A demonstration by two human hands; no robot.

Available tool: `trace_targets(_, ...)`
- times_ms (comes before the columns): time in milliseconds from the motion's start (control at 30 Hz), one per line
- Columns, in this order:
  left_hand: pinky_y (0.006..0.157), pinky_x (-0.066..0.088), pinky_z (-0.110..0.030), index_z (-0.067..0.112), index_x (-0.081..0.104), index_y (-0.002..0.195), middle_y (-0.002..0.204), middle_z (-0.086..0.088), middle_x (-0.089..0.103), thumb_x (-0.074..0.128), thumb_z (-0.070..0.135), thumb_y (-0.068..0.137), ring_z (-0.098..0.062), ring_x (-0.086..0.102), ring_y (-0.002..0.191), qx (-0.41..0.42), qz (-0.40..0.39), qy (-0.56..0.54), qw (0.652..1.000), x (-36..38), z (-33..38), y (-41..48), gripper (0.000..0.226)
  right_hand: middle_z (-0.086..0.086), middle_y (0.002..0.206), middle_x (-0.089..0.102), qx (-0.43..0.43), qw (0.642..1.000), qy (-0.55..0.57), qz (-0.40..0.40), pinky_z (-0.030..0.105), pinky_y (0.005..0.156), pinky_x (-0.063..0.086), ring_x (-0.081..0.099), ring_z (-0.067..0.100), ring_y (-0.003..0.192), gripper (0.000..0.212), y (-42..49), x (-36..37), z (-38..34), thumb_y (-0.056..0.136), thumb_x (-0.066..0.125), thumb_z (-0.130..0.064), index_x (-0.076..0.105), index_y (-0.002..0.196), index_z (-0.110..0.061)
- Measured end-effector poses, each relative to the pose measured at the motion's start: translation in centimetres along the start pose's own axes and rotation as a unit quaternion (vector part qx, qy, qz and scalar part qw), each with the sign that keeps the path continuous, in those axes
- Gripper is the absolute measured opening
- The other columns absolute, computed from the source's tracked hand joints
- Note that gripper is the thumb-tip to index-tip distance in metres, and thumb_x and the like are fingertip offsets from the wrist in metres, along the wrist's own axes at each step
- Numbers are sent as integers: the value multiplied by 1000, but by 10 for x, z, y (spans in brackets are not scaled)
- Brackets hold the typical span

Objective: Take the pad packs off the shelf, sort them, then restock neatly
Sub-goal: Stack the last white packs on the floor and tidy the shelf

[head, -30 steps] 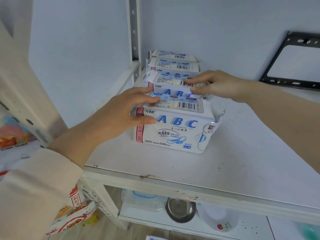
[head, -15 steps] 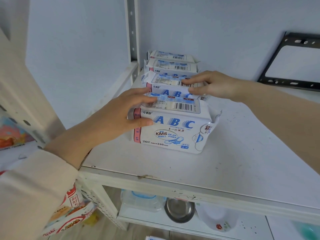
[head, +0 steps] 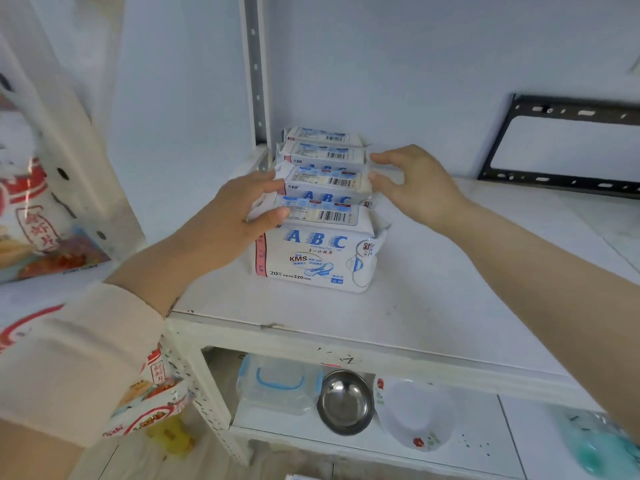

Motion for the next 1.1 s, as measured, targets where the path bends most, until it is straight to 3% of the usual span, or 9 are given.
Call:
trace_targets(267,110,18,-30,20,39,139,149,5,32,48,32,92,-16,22,139,-9,71,67,995,-9,41,-47,49,10,129,52,-37,997,-8,60,30,102,31,45,28,121,41,-73,-22,-22,91,55,-28,54,129,-13)
trace_targets(667,113,17,-30,16,42,137,149,-1,33,53,30,92,-20,27,138,69,46,48,995,-26,82,-127,49,7,131,52,22,996,5,88,24,101,29,45,25,122,39,-197,-42,-84,92,54,-25,53,129,-10)
trace_targets(867,112,22,-42,17,38,140,149,-2,34,51,34,93,-22,29,137,66,22,61,996,-21,61,-197,52,11,128,54,26,996,-6,87,37,104,35,47,30,120,39,-265,-9,-125,91,54,-24,54,127,-8)
trace_targets(1100,113,20,-39,15,37,140,150,-4,31,49,31,94,-23,29,137,39,-35,63,997,15,38,-261,50,17,121,58,67,996,-39,34,44,98,39,52,37,113,48,-346,39,-131,83,48,-28,57,122,-2)
Point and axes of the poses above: each hand's wrist, its own y-axis towards the middle knuckle, its own x-axis out of the palm, z = x × y, the point moved 4 cm from there along y, towards the middle knuckle
